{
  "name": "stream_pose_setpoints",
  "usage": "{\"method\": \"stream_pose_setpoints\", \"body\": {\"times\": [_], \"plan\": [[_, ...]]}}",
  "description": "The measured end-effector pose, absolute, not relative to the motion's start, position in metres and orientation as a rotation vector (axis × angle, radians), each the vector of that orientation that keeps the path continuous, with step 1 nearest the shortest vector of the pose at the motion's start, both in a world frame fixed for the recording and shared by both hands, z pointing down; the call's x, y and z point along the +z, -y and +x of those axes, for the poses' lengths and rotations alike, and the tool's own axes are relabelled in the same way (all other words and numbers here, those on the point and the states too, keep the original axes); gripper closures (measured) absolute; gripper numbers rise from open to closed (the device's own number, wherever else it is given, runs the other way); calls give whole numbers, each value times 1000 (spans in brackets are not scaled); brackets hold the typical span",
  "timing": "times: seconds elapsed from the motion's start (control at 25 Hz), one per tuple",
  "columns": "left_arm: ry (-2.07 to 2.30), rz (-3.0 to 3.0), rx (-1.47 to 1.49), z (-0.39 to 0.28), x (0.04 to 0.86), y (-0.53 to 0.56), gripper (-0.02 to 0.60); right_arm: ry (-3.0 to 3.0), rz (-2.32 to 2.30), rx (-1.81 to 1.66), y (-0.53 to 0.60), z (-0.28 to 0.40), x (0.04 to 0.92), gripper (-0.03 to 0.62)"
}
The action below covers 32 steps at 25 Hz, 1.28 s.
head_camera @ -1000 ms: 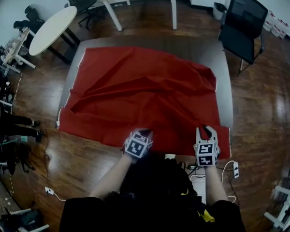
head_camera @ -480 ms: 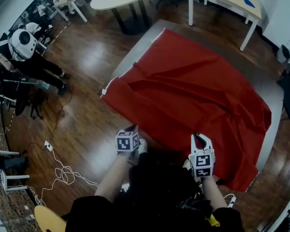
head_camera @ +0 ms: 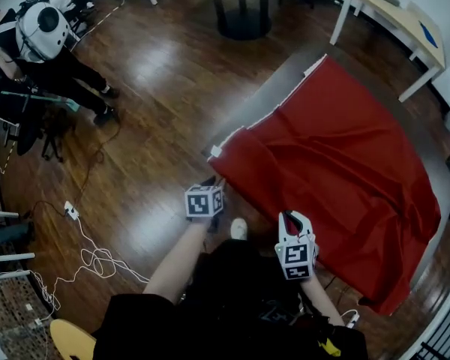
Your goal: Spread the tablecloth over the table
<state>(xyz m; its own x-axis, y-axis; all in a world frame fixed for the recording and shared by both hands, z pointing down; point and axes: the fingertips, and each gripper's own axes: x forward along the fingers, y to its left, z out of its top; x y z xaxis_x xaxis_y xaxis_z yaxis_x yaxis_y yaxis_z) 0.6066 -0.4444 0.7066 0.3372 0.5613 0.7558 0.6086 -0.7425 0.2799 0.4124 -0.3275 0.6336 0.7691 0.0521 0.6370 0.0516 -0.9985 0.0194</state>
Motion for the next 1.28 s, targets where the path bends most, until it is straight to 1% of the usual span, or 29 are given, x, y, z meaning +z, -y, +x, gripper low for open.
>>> {"method": "stream_pose_setpoints", "body": {"times": [0.16, 0.44, 0.52, 0.64, 0.72, 0.92, 1.12, 1.28], "plan": [[1072, -2630, -1543, 656, 714, 447, 453, -27, 2906, 1081, 347, 447, 634, 568], [1114, -2645, -1713, 659, 733, 438, 453, -3, 2862, 1168, 347, 478, 648, 568], [1121, -2692, -1742, 662, 732, 442, 477, -3, 2853, 1189, 349, 479, 652, 568], [1065, -2782, -1728, 672, 729, 457, 565, -13, 2849, 1219, 352, 475, 656, 569], [994, -2852, -1699, 684, 726, 471, 571, -24, 2857, 1235, 351, 473, 659, 568], [886, -2904, -1682, 700, 727, 505, 569, -72, 2873, 1270, 342, 471, 672, 569], [806, -2852, -1748, 684, 742, 527, 560, -134, 2886, 1272, 333, 469, 674, 569], [679, -2909, -1705, 681, 743, 545, 492, -189, 2937, 1227, 323, 465, 667, 569]]}}
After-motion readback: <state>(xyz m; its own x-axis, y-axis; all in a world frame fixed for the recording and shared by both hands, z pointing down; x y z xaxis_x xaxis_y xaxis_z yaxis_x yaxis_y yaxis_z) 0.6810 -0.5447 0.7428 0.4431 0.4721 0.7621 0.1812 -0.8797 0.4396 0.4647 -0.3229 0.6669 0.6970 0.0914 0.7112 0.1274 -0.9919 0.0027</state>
